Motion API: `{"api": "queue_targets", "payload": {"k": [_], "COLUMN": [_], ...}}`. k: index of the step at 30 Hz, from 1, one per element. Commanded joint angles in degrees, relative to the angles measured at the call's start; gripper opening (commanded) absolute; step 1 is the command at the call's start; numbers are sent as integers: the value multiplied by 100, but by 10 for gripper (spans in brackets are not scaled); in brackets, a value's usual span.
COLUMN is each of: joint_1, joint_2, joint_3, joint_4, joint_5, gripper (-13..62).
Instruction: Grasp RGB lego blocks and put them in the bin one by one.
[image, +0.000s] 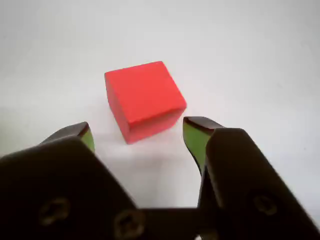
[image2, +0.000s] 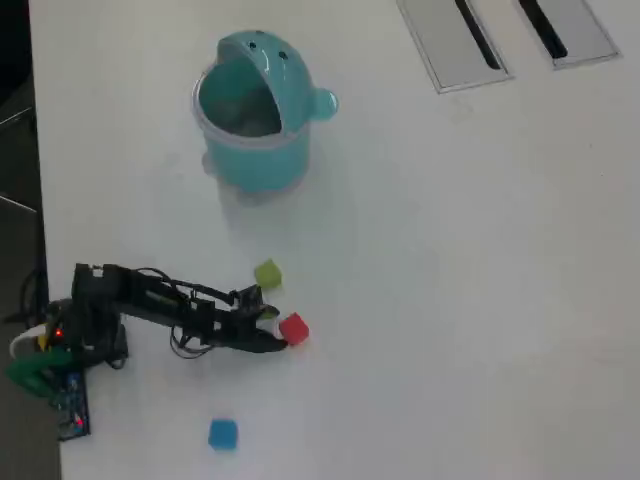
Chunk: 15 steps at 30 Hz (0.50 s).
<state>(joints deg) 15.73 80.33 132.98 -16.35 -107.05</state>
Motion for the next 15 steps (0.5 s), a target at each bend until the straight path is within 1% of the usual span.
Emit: {"api": "queue_targets", "payload": {"k": [1, 13, 15], "joint_1": [18, 105, 97], "joint_2": [-26, -1336, -1406], "joint_3": [-580, -1679, -1758], "joint_4": [-369, -527, -527], "joint_5": [26, 141, 176], "gripper": [323, 321, 300]}}
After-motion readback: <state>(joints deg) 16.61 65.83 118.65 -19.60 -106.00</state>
